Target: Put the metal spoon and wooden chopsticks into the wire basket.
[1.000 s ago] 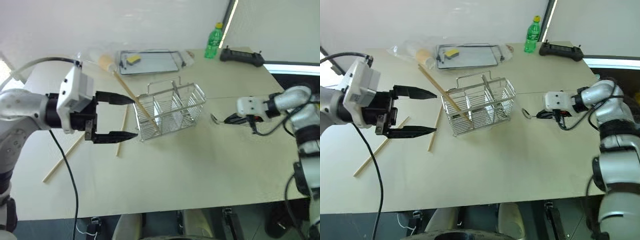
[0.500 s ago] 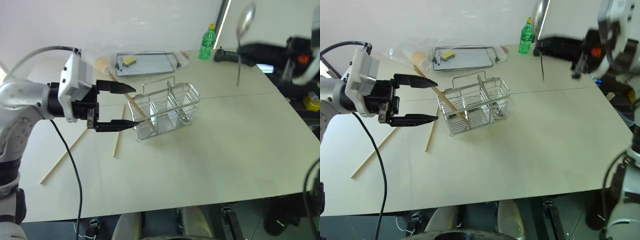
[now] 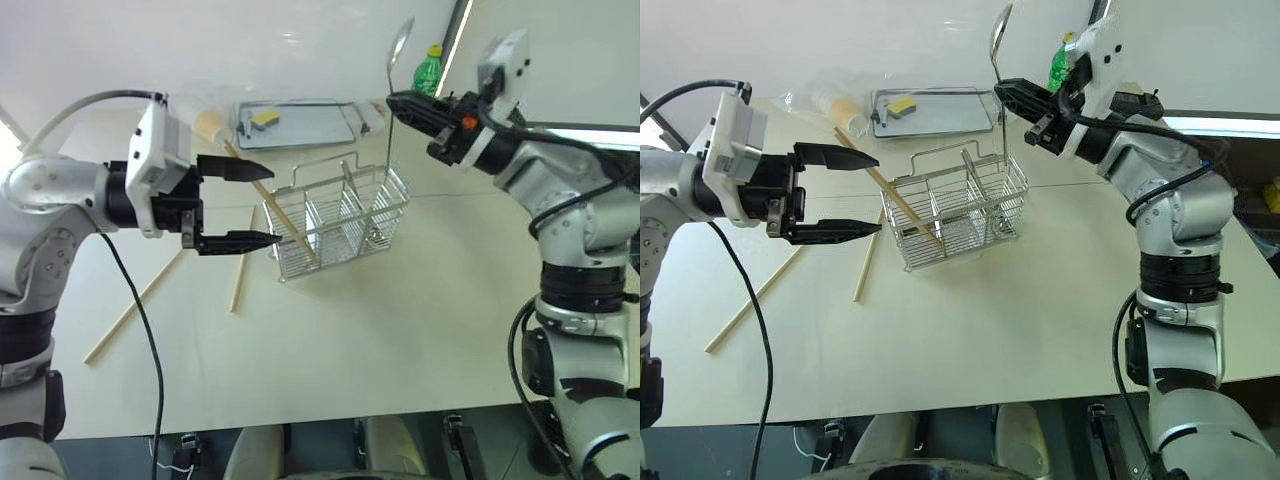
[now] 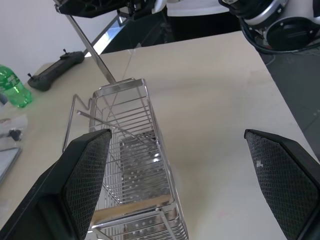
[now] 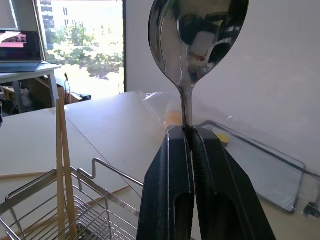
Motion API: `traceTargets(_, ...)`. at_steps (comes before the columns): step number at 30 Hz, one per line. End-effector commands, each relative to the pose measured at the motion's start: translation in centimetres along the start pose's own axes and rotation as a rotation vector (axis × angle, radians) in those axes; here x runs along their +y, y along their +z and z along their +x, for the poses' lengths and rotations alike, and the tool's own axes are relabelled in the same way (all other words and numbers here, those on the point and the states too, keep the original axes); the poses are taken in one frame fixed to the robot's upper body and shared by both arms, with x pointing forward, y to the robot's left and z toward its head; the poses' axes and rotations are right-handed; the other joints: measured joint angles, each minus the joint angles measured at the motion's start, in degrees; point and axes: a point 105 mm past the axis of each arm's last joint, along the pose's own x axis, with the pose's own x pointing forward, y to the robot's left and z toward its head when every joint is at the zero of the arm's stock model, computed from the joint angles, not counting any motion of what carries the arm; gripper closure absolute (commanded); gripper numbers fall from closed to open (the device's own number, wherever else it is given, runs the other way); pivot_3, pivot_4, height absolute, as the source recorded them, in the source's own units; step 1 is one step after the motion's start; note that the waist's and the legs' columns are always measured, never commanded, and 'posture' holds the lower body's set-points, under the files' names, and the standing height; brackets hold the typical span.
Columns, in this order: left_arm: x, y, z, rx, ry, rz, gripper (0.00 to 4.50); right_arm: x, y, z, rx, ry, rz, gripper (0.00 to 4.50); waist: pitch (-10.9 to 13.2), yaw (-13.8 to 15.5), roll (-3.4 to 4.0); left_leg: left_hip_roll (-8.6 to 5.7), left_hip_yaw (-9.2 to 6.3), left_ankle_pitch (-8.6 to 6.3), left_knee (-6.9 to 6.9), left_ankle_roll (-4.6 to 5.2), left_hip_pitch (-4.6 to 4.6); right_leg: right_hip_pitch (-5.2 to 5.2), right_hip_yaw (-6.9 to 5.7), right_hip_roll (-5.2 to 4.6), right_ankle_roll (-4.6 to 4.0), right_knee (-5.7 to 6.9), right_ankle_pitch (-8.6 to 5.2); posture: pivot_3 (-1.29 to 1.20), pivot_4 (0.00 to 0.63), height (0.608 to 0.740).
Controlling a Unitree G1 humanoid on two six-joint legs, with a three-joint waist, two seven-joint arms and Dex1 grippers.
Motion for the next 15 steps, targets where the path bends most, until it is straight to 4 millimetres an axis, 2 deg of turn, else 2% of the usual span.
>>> traceTargets(1,0.1,1.0,-0.3,-0.003,0.011,0.045,0.00,0.9,0.0,0.0,-0.026,0.003,-0.011,4.44,0.00,-0.02,0.00,0.00,0.00,0.00,0.00,0.00,0.00,0.00,0.00,0.00,0.00,0.00,0.00,0.00,0.150,0.709)
traceTargets(4,0.1,1.1,-0.3,0.000,0.015,0.048,0.00,1.2,-1.0,0.0,-0.006,-0.006,0.007,3.49,0.01,-0.11,0.01,0.00,0.00,0.00,0.00,0.00,-0.01,-0.01,0.00,0.00,0.00,0.01,0.00,0.00,0.150,0.709)
traceTargets(10,0.5,1.2,-0.4,0.001,0.029,0.057,0.00,1.4,-1.3,-0.4,0.006,-0.031,-0.019,0.55,0.01,-0.11,0.01,0.01,-0.01,0.00,-0.02,0.00,0.00,-0.02,0.00,0.01,0.00,0.00,0.00,0.00,0.150,0.709)
traceTargets(12,0.7,1.2,-0.4,-0.004,0.039,0.060,0.00,1.1,-0.8,-0.8,0.005,-0.038,-0.047,0.55,0.01,-0.11,0.01,0.01,-0.01,0.00,-0.01,0.00,0.00,-0.02,0.00,0.02,0.00,0.01,0.00,0.00,0.150,0.709)
traceTargets(15,1.3,1.4,-0.6,-0.017,0.074,0.053,0.00,0.3,1.3,-1.9,-0.007,-0.041,-0.100,0.55,0.01,0.13,0.02,0.01,-0.01,0.00,-0.01,0.00,-0.01,-0.01,0.00,0.03,-0.01,-0.01,-0.01,0.00,0.150,0.709)
